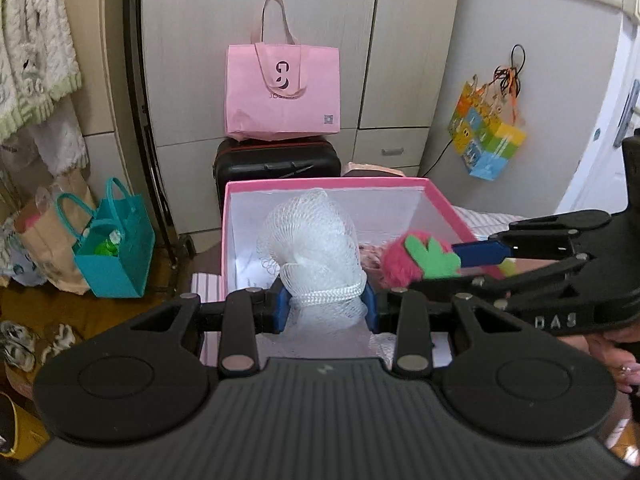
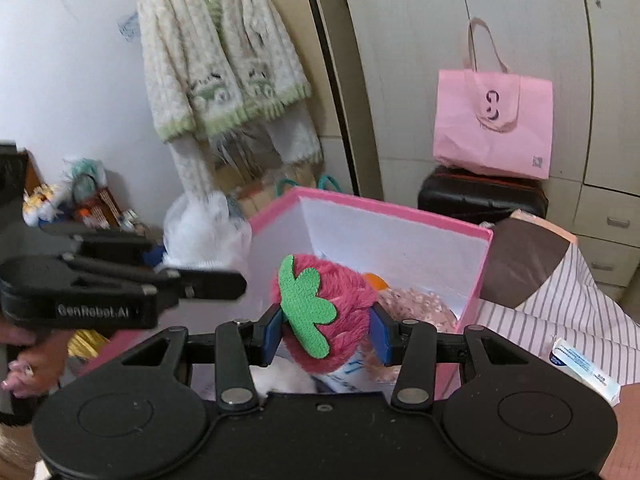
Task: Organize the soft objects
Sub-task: 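Open both grippers over the pink box, releasing the puff and strawberry sponge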
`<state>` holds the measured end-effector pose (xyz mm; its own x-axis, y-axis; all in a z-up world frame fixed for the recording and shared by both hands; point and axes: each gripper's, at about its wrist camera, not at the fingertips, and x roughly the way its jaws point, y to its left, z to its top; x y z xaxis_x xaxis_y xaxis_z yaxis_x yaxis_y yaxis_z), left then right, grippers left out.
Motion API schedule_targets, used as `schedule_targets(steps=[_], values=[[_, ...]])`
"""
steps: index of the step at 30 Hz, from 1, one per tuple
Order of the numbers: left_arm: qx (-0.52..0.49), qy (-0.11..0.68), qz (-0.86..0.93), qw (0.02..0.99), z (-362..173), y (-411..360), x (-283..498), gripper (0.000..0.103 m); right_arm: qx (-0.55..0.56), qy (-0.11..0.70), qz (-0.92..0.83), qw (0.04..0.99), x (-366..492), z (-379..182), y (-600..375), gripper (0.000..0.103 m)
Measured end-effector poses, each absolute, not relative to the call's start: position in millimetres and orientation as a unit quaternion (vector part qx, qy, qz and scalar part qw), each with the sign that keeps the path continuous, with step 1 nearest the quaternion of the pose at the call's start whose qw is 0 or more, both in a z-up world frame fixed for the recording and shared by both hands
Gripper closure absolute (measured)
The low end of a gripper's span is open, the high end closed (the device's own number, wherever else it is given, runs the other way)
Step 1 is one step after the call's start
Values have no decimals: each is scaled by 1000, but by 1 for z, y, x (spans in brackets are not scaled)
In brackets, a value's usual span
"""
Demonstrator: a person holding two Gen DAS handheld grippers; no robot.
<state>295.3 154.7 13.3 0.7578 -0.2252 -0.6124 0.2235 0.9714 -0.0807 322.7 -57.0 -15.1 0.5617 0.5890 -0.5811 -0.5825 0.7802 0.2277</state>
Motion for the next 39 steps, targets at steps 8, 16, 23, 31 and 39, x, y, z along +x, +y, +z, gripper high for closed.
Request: schedule_targets(steps=[8,16,23,31,39], values=[[28,333,-94,938,10,145,310,58,-24,318,336,886,331,-19,-45,43],[19,316,-99,943,25,146,278,44,12,298,345,890,304,-1,-86,39],[19,303,-133,944,46,135,225,39,25,273,323,906,255,18,-139,38],[55,265,-163,949,68,95,164,35,23,247,295,923,204,34,-193,37],[80,260,-201,941,72,45,128,34,30,237,274,932,167,34,-239,37]])
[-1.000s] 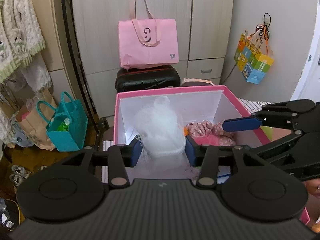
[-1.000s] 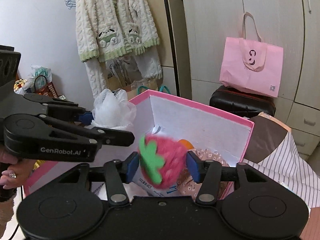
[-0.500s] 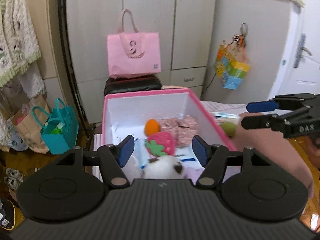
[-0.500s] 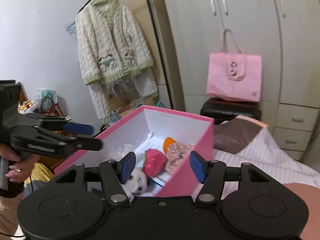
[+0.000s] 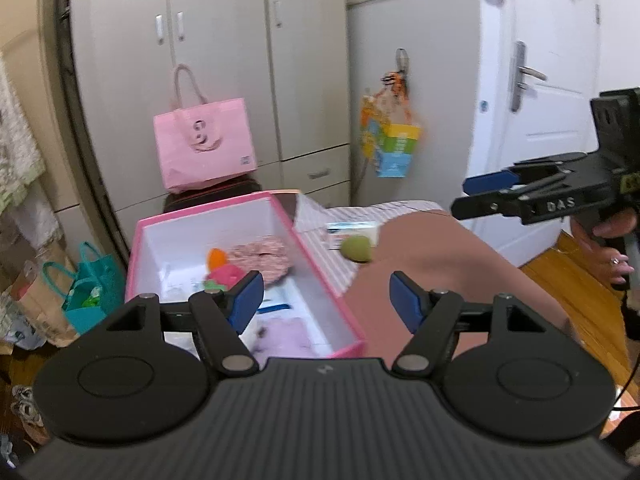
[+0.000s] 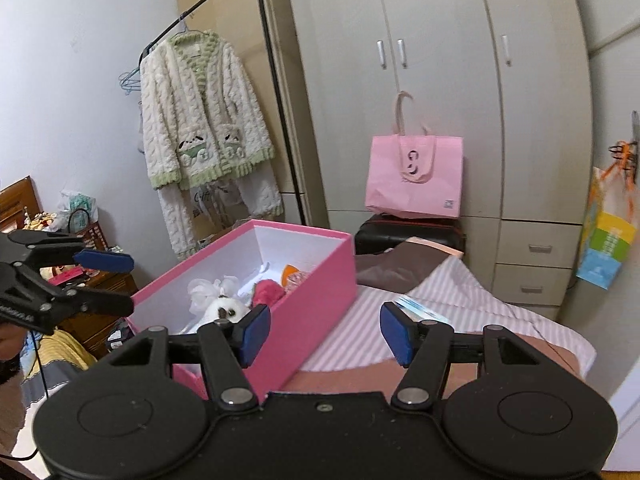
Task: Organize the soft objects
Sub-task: 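Open both grippers over the pink box, releasing the puff and strawberry sponge, then move both grippers to the green sponge and white wipes packet on the bed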
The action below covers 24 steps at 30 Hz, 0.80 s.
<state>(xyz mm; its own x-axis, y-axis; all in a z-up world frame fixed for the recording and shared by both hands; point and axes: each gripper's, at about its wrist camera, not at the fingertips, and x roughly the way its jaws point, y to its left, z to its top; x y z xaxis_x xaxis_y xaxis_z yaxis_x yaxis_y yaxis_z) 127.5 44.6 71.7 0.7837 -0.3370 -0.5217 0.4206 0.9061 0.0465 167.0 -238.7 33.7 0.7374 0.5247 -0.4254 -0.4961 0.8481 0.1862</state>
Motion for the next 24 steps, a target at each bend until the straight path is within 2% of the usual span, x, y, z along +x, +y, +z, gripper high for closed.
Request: schedule_targets(steps=[10,24], values=[[85,257,-245,931,53,-20,114,33,32,235,267,934,146,24,-279,37],[74,265,-227,934,14,-82,151,34,38,229,275,933,167,4,-303,37]])
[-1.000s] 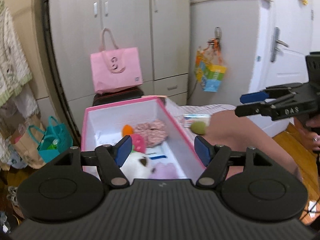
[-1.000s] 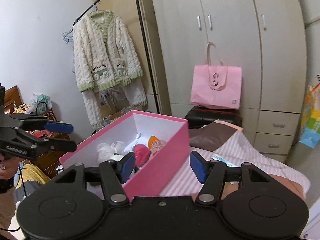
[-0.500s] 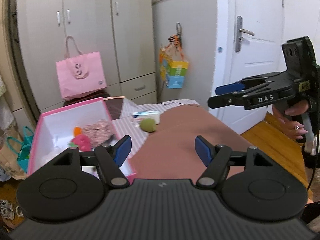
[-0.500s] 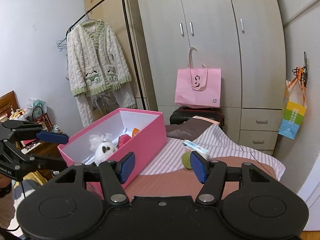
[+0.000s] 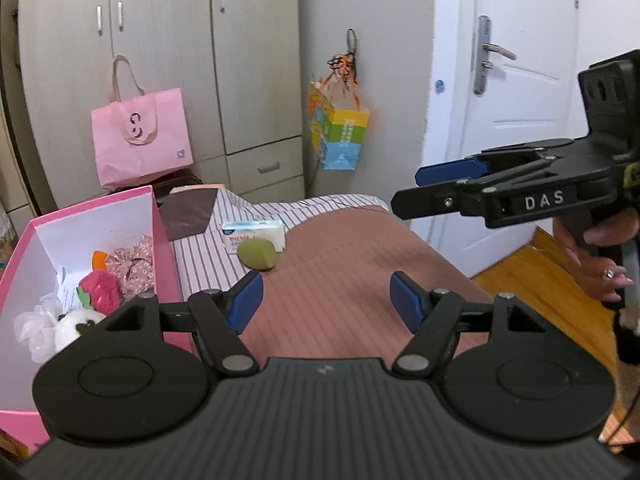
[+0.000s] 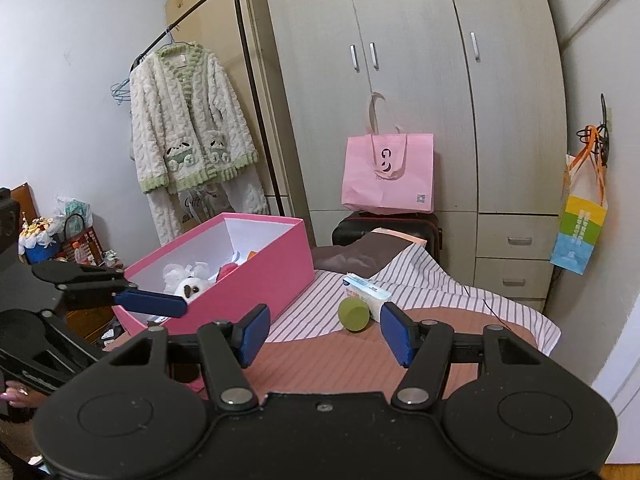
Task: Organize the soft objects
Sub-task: 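Move both grippers to the green sponge and white wipes packet on the bed, then grasp the green makeup sponge with the left gripper while the right grasps the wipes packet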
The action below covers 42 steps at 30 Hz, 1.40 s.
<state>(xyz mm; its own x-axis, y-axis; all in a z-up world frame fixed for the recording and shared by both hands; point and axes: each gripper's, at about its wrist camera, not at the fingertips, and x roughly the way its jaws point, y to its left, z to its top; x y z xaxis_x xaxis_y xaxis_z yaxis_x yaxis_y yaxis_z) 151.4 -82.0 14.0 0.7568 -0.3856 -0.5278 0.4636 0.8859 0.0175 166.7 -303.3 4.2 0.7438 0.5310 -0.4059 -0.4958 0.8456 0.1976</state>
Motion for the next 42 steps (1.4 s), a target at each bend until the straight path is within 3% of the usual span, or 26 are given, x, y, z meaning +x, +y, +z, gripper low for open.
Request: schedule_targets(steps=[13,23,29,31,33,36,42], values=[[72,230,-146,959,-31,-120,208,34,47,234,294,926,238,-14,-307,37],[23,263,-74,962,-66,-128,273,37,50,266,312,911,307,-31,-284,38],[-3,273,-25,962,-77,-125,299,40,45,281,320,904,345,-50,-267,54],[-7,271,-12,962,-79,-124,304,43,49,291,328,897,357,-56,-264,70],[-17,270,-11,963,-82,-121,308,48,52,301,339,890,368,-63,-262,78],[-50,278,-23,959,-87,-114,315,54,56,315,353,879,380,-73,-257,78],[-64,276,-19,959,-92,-111,320,54,38,331,356,873,392,-90,-248,76]])
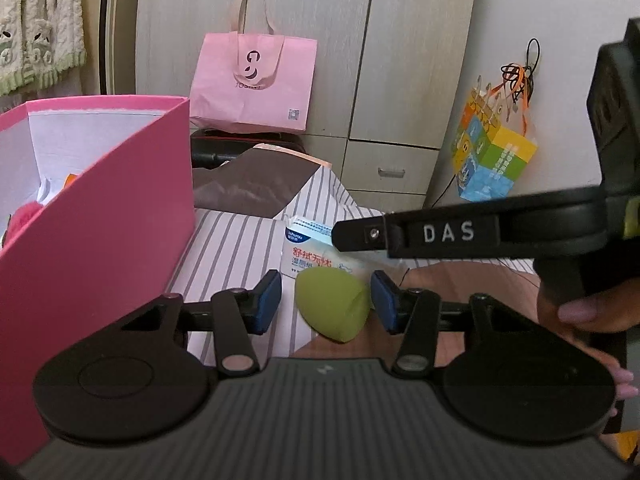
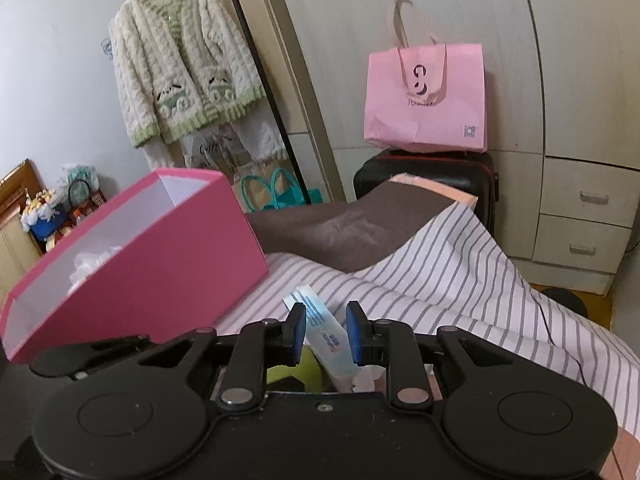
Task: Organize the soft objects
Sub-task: 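Grasp the green makeup sponge with the left gripper while the right grasps the wipes packet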
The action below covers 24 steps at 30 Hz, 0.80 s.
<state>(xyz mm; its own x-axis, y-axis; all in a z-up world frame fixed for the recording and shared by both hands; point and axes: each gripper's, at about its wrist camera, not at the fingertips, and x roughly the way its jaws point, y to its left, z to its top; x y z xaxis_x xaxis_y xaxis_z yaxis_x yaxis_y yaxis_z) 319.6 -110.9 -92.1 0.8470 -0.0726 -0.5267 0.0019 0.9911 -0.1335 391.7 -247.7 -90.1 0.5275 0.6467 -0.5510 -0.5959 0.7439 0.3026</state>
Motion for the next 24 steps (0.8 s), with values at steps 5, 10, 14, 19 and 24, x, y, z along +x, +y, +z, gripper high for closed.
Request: schedule_targets(steps=[5,10,14,19,24], values=[[-79,292,-24,953,-99,-109,328,59,47,336,360,869,395,-93,-255,75],[-85,294,-28,952,-99,-110,330,63,48,337,366,866,394,-93,-258,80],[-82,295,-27,952,-100,-111,332,61,55,346,386,853,397,-97,-258,71],[-89,303,-27,949,-103,-109,336,60,65,356,384,849,398,-102,-259,66],[-86,301,-29,949,-103,-109,335,65,116,371,378,840,406,-108,-269,66]])
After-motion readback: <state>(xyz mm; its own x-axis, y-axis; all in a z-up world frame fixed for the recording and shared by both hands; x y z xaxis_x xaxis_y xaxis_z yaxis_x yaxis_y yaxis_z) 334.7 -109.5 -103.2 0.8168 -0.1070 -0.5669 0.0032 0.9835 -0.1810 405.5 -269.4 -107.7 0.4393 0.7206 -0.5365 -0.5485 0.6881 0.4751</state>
